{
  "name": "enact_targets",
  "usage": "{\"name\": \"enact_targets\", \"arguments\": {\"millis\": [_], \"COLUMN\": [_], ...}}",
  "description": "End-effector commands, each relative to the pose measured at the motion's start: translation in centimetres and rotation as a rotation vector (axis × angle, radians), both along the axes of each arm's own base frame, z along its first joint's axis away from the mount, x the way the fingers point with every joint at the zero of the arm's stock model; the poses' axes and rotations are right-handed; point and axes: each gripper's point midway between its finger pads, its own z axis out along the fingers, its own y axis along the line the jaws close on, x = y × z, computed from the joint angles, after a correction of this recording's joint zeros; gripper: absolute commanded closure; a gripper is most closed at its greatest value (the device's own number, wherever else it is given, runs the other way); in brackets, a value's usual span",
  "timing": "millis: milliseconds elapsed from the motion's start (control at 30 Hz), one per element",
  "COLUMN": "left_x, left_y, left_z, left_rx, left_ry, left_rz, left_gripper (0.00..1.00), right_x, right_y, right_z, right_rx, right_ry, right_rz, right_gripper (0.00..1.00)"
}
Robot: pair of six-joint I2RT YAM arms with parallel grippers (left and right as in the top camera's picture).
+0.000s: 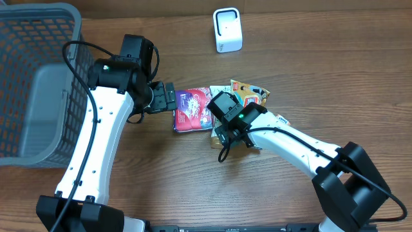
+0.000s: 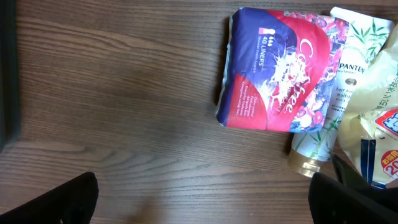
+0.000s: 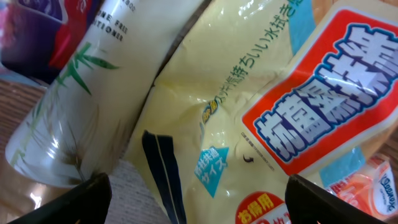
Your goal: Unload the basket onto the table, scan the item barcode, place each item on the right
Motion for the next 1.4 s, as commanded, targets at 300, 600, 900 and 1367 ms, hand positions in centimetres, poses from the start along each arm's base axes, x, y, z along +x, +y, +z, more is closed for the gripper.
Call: {"name": "enact_targets", "arguments": {"millis": [300, 600, 900, 1367], "left_x": [0.2, 0.2, 0.2, 0.2], "left_y": [0.0, 0.0, 0.0, 0.0], "left_z": [0.2, 0.2, 0.2, 0.2], "left_rx": [0.006, 0.006, 0.006, 0.006], "left_ry": [-0.010, -0.010, -0.010, -0.010], "left_rz": [0.008, 0.008, 0.008, 0.008], "left_gripper": [0.00, 0.00, 0.00, 0.00], "right_x": [0.7, 3.2, 5.1, 6.1], "right_y": [-1.0, 0.2, 2.5, -2.4], "right_z": [-3.0, 1.2, 12.9, 15.0], "right_rx": [-0.033, 0.036, 0.266, 0.910], "right_ry": [-0.024, -0.084, -0.012, 0.480], "right_rz": [-0.021, -0.174, -0.279, -0.386], "right_gripper": [0.30, 0.96, 0.96, 0.96]}}
